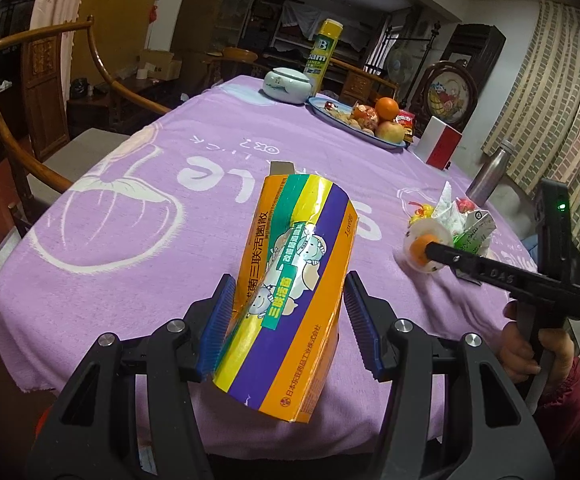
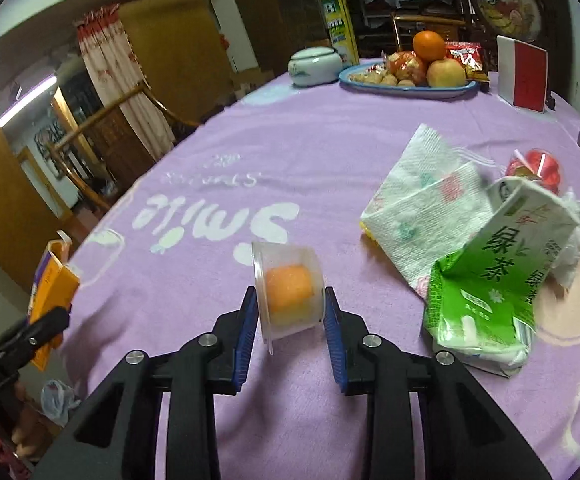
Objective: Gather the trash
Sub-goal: 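Grasp the clear jelly cup with the right gripper while the left holds the box, then carry box and jelly cup to the red wastebasket and open both grippers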
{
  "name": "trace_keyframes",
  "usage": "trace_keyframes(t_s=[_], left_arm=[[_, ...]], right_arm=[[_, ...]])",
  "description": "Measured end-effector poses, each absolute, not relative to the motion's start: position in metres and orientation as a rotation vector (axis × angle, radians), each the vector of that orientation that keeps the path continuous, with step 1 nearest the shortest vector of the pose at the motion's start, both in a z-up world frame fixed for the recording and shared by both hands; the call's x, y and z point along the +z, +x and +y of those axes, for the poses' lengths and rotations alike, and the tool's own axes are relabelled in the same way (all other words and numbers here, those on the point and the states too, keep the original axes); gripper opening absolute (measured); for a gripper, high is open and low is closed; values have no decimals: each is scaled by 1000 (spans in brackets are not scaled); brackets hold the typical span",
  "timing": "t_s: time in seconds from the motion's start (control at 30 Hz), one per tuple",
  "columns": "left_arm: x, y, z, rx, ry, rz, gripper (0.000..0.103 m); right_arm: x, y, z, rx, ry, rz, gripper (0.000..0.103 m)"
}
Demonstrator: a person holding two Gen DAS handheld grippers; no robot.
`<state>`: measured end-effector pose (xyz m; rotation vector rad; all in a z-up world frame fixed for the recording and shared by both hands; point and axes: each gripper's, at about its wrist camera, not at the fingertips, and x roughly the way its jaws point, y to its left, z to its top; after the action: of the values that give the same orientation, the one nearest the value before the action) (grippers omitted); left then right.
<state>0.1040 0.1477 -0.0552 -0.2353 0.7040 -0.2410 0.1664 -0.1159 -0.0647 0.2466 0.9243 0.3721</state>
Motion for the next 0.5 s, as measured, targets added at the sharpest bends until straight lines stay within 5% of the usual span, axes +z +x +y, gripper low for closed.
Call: trace_keyframes(t_s=[0.5], left_arm=[[-29, 40, 160, -139, -164, 649, 55]], right_arm=[[-17, 113, -104, 503, 251, 801, 32]])
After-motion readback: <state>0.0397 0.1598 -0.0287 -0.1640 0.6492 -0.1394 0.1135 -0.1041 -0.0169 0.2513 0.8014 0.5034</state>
